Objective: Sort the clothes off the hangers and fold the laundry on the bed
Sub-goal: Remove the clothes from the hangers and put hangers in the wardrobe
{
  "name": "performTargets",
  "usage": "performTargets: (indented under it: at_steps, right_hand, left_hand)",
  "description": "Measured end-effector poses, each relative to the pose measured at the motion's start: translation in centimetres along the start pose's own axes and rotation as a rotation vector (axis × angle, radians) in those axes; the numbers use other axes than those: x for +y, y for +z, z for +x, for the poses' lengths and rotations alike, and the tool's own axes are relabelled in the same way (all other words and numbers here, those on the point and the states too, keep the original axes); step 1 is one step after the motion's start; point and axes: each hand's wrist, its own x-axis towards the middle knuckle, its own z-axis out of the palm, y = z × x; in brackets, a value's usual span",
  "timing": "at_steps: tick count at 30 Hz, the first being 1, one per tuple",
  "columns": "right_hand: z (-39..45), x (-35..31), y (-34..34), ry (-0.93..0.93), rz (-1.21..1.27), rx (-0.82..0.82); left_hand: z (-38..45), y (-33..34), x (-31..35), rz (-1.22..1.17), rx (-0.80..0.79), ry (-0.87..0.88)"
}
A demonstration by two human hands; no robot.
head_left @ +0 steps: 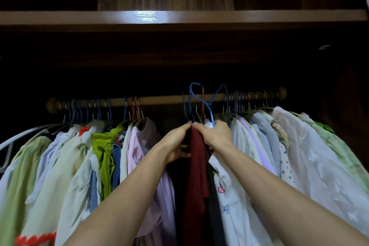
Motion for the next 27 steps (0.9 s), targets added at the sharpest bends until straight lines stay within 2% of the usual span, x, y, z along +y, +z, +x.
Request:
performTargets:
  at_steps: [2, 4, 8, 14, 19, 25, 27]
  right_hand:
    - [-0.1, 0.7, -0.4, 0.0, 0.136, -0.037]
    - [-0.1, 1.5, -1.0, 0.004, 0.155, -0.062]
    - [-0.1, 2.0, -2.5, 0.001, 0.143, -0.062]
    - [-1.1, 2.3, -4.1, 0.015, 0.225, -0.103]
    - [-5.4, 3.4, -7.9, -0.041, 0.23, -0.156]
    - [-11.0, 7.8, -9.9, 0.098, 0.141, -0.281]
    - [-12.7, 9.6, -9.8, 0.126, 0.113, -0.362]
  left_hand:
    - [-0.5, 0.1, -0.3, -0.002, -0.048, -0.003]
    - [-0.4, 0.3, -1.1, 0.005, -0.064, 0.04]
    - [-0.9, 1.2, -1.4, -0.013, 0.002, 0.123]
    - [-2.4, 2.4, -1.9, 0.133, 0.043, 0.227]
    - [-5.2, 3.1, -4.6, 0.285, 0.049, 0.346]
    - [-10.3, 3.4, -10.5, 0.322, 0.303, 0.279]
    - [-12.5, 3.5, -12.6, 0.3, 0.404, 0.318]
